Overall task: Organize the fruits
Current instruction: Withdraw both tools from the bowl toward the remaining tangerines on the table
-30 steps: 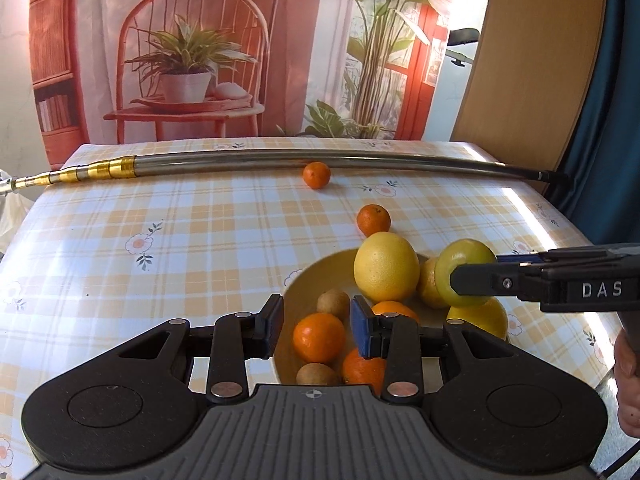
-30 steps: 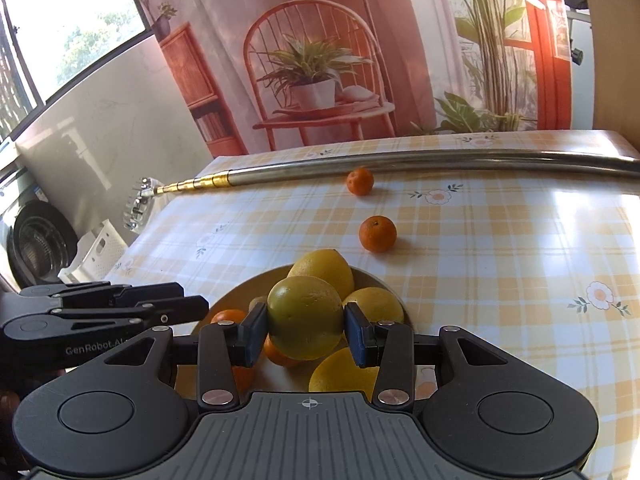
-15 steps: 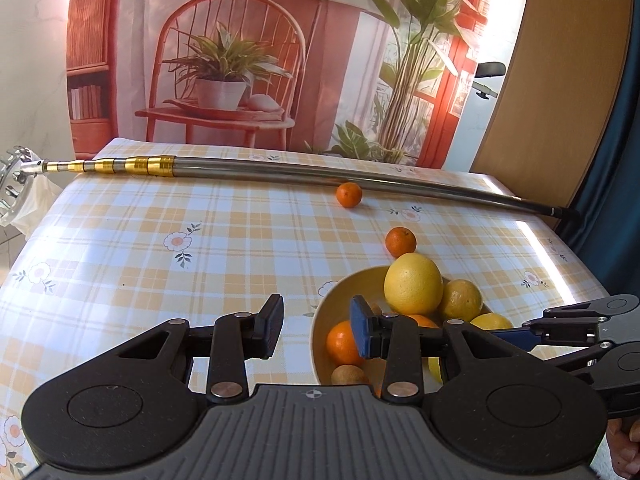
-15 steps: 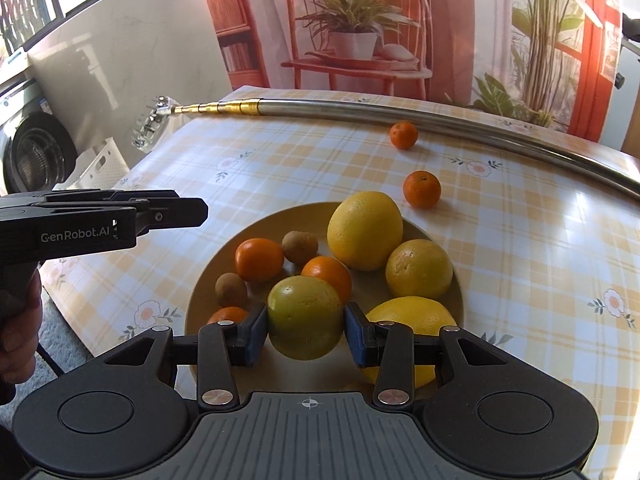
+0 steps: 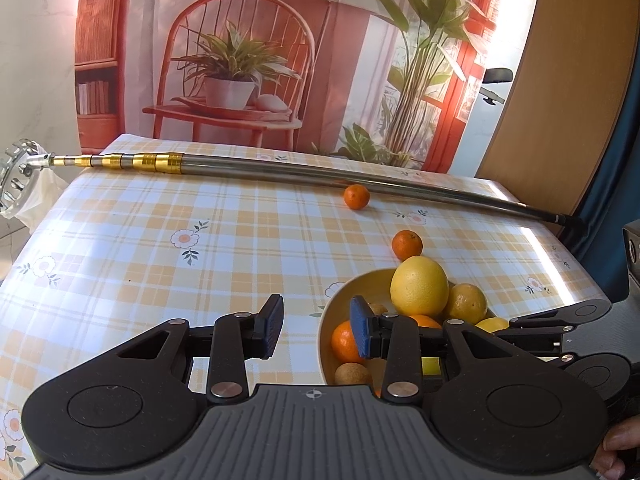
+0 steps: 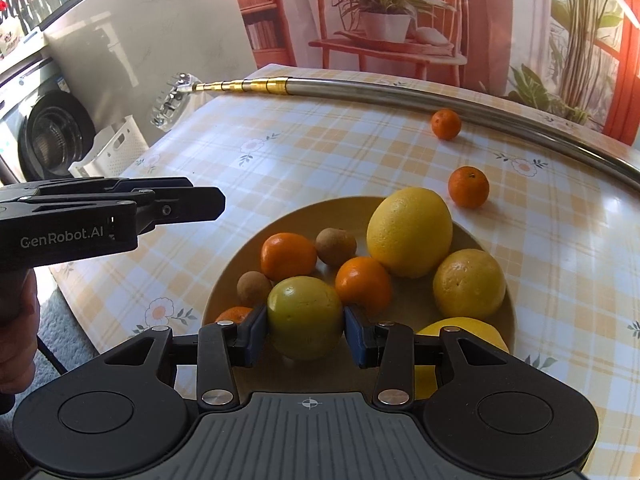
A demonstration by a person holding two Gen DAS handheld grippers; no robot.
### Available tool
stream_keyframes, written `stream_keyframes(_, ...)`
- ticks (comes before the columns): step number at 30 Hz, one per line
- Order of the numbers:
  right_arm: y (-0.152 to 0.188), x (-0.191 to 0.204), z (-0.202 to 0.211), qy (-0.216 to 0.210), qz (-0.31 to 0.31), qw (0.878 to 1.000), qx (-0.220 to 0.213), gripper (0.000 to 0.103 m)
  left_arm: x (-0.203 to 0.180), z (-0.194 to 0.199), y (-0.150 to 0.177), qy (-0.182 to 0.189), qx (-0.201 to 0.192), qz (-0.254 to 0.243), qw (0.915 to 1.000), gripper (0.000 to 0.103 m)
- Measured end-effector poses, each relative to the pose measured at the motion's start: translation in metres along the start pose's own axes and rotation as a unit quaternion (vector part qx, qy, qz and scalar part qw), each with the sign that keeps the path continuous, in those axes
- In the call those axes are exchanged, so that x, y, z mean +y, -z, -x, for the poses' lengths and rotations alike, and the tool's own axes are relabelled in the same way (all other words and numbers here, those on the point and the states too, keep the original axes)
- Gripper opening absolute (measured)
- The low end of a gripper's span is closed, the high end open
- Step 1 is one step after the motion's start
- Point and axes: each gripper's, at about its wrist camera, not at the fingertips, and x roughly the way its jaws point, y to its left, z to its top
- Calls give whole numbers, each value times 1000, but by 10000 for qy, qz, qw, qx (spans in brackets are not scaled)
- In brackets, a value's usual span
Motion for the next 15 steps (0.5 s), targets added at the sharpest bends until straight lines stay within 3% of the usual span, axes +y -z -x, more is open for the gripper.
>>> stream_keyframes(15, 4, 0, 13, -199, -38, 9997, -170, 43, -1, -2, 1, -34, 55, 7, 10000, 39)
